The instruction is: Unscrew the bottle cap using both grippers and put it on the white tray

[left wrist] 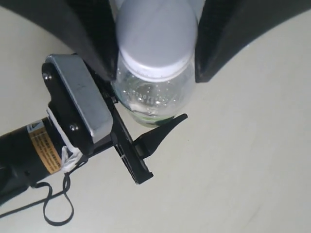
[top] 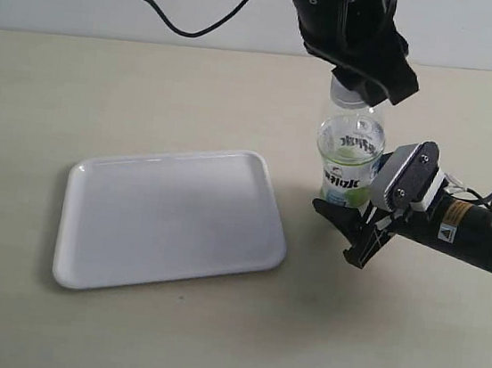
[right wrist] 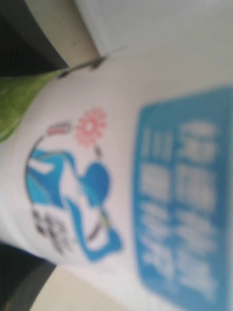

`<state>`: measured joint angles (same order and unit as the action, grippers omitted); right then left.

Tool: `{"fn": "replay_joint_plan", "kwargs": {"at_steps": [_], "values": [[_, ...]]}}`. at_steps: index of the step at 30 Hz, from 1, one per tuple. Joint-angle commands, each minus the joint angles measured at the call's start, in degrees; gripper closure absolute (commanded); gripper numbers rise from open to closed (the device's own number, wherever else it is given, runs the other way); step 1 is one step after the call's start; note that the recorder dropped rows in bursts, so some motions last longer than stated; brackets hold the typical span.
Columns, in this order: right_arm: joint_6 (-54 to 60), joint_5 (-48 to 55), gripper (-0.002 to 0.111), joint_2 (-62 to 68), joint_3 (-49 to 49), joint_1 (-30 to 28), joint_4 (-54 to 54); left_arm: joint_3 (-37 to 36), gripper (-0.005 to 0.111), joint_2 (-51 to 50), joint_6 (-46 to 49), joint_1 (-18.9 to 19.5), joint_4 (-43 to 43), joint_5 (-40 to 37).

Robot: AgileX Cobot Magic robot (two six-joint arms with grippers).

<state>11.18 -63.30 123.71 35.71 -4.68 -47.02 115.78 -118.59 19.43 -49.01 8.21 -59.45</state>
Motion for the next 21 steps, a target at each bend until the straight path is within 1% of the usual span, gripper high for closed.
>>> {"fn": "replay_joint_plan", "kwargs": {"at_steps": [1, 3, 4, 6, 7, 8, 9, 10, 12, 16, 19, 21], "values": [[-0.9, -1.4, 0.108, -0.6, 0.1, 0.0, 0.8, 0.3, 0.107, 0.6, -5.7, -0.2, 0.5, -0.5], [-0.9, -1.4, 0.108, -0.6, 0.1, 0.0, 0.8, 0.3, 0.106, 0.6, -5.7, -0.2, 0.5, -0.6], [-0.9, -1.4, 0.108, -0.6, 0.1, 0.0, 0.7, 0.3, 0.104, 0.6, -5.7, -0.2, 0.5, -0.6], [-0.9, -1.4, 0.108, -0.6, 0.1, 0.0, 0.5, 0.3, 0.096, 0.6, -5.7, -0.2, 0.5, -0.5], [-0.9, -1.4, 0.108, -0.6, 0.1, 0.0, 0.5, 0.3, 0.09, 0.6, -5.7, -0.2, 0.5, -0.3], [-0.9, -1.4, 0.108, -0.6, 0.1, 0.0, 0.5, 0.3, 0.077, 0.6, -5.7, -0.2, 0.5, -0.2], [-0.9, -1.4, 0.108, -0.6, 0.1, 0.0, 0.5, 0.3, 0.069, 0.8, -5.5, -0.2, 0.5, -0.2], [-0.9, -1.4, 0.108, -0.6, 0.1, 0.0, 0.5, 0.3, 0.057, 1.3, -4.4, -0.2, 0.5, -0.2], [-0.9, -1.4, 0.108, -0.6, 0.1, 0.0, 0.8, 0.3, 0.044, 1.9, -3.4, -0.2, 0.1, 0.1], [-0.9, -1.4, 0.108, -0.6, 0.1, 0.0, 0.8, 0.3, 0.044, 2.5, -3.0, -0.2, -0.2, 0.1], [-0.9, -1.4, 0.108, -0.6, 0.1, 0.0, 1.1, 0.3, 0.044, 2.6, 0.1, -0.2, -0.2, 0.0], [-0.9, -1.4, 0.108, -0.6, 0.1, 0.0, 1.1, 0.3, 0.044, 2.6, 1.7, -0.2, -0.2, -1.5]]}}
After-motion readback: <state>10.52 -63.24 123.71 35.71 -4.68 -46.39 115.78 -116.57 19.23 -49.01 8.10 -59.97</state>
